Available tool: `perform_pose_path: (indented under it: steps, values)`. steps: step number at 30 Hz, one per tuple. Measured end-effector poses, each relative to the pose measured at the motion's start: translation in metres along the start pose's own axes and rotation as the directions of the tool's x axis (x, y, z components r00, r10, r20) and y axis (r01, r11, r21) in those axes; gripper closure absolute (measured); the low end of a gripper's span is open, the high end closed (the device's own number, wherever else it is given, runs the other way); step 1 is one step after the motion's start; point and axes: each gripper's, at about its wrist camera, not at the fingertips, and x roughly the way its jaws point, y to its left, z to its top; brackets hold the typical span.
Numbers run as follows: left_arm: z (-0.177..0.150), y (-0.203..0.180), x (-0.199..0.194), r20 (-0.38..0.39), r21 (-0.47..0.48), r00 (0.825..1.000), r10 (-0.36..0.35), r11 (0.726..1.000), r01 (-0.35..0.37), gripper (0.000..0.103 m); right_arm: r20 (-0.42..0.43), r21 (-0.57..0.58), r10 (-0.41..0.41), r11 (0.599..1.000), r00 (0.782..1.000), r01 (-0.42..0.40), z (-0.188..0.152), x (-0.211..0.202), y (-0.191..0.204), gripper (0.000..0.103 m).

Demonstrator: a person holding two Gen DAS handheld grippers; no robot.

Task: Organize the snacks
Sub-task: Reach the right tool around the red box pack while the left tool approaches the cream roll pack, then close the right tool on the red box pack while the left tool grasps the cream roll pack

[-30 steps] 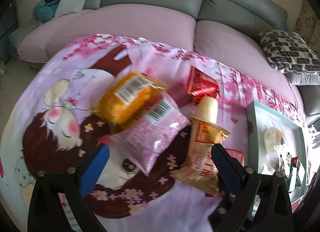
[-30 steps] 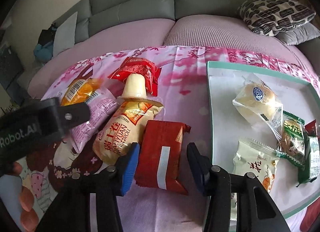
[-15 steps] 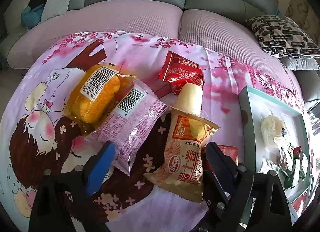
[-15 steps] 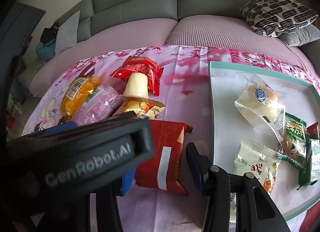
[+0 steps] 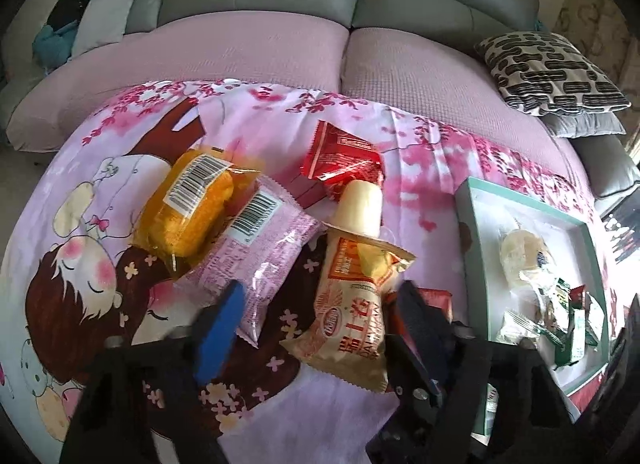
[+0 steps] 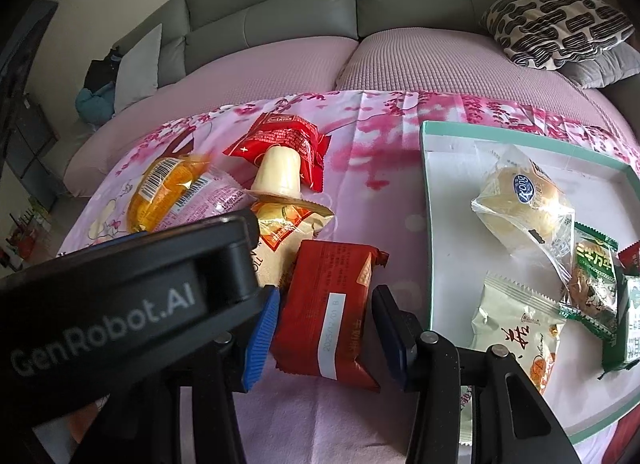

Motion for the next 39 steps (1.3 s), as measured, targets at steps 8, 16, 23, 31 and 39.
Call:
perform_pose_path:
  steps: [8,16,23,31,39]
  values:
    - [-0.005,-0.004,0.024,-0.066,-0.005,0.996,-0.062,0.998,0.062,0.04,-0.002,0.0,0.002,1.0,1.0,-0.002,0.0,0.0,0.0,0.052]
    - [-0.008,0.005,0.041,-0.106,-0.063,0.991,-0.077,0.995,0.071,0.043,-0.01,-0.043,-0.016,0.999,1.0,0.016,-0.002,0.005,0.005,0.052]
    - [-0.006,0.006,0.034,-0.08,-0.078,0.992,-0.098,0.993,0.091,0.06,-0.006,-0.03,-0.005,1.0,1.0,0.005,-0.001,0.004,0.003,0.06]
    - [-0.002,0.016,0.017,-0.033,-0.106,0.997,-0.075,0.992,0.072,0.064,0.016,-0.017,-0.007,1.0,1.0,0.007,0.002,-0.006,0.0,0.061]
    - [0.004,0.019,-0.008,0.033,-0.109,0.996,-0.078,0.991,0.082,0.081,0.061,-0.015,-0.004,1.0,0.998,0.005,0.008,-0.024,-0.002,0.061]
